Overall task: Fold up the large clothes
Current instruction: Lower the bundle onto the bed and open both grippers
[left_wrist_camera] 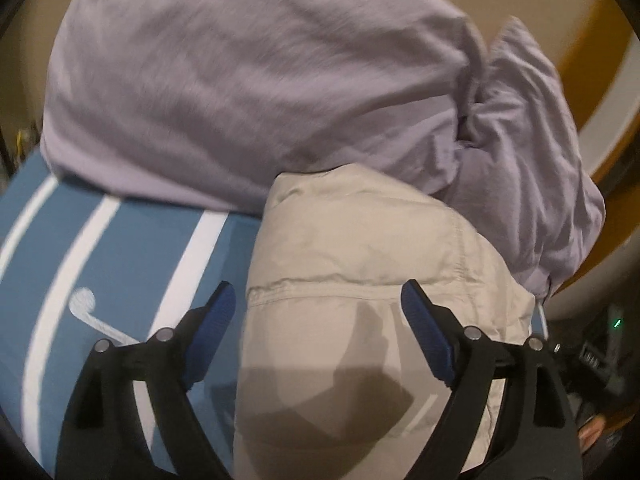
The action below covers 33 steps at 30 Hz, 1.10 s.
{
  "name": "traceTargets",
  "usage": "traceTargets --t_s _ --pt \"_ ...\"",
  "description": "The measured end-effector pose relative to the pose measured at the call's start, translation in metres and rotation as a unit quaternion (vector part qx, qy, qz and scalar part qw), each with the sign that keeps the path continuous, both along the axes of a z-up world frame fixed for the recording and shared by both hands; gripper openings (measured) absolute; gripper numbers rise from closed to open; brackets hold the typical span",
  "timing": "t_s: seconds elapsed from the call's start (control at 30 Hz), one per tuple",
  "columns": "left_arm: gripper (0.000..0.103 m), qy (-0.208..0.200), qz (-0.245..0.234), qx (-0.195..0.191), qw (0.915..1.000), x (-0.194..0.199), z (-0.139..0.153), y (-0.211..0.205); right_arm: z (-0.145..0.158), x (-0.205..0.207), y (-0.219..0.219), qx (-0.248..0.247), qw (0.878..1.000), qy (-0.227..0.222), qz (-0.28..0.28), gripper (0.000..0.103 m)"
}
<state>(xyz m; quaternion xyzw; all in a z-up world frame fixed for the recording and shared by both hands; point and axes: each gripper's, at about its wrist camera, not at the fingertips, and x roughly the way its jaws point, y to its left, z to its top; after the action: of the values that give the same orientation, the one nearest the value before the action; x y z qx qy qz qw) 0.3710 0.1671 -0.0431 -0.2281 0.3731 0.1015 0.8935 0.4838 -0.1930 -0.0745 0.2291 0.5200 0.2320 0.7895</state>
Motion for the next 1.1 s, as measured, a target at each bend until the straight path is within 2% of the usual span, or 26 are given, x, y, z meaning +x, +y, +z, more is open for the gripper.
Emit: traceTargets --t_s 0.1,0.17,0.27,0.4,0.57,0.7,1.03,1.1 --pt "0.086 -0.006 -0.020 0.028 0.9994 -0.003 0.007 -0.016 0.023 -0.007 0.012 -0.043 0.997 -0.058 -0.001 0.077" --pt "0.086 -0.003 -0.031 0.047 0.9984 -0.005 0.008 -0.026 0.039 -0.017 0.030 -0.085 0.990 -0.107 0.019 0.064" --pt "0.086 0.001 -0.044 0.074 0.9963 -0.004 0.007 -0.042 0.051 -0.027 0.059 -0.132 0.977 -0.159 0.046 0.054" --pt "0.086 0.008 -0.056 0.100 0.9933 -0.005 0.004 -0.055 0.049 -0.036 0.075 -0.162 0.966 -0.189 0.068 0.046" --pt "0.089 0.016 -0.058 0.108 0.9923 -0.004 -0.006 -0.061 0.030 -0.037 0.087 -0.199 0.958 -0.189 0.077 0.038" --pt "0.092 0.016 -0.063 0.116 0.9911 -0.004 -0.014 -0.064 0.018 -0.042 0.086 -0.213 0.955 -0.187 0.085 0.037" --pt "0.097 0.022 -0.061 0.124 0.9901 0.003 -0.025 -0.066 -0.001 -0.036 0.090 -0.219 0.958 -0.168 0.079 0.038" --pt "0.097 0.023 -0.059 0.127 0.9898 0.004 -0.024 -0.067 -0.001 -0.036 0.092 -0.237 0.955 -0.157 0.084 0.038"
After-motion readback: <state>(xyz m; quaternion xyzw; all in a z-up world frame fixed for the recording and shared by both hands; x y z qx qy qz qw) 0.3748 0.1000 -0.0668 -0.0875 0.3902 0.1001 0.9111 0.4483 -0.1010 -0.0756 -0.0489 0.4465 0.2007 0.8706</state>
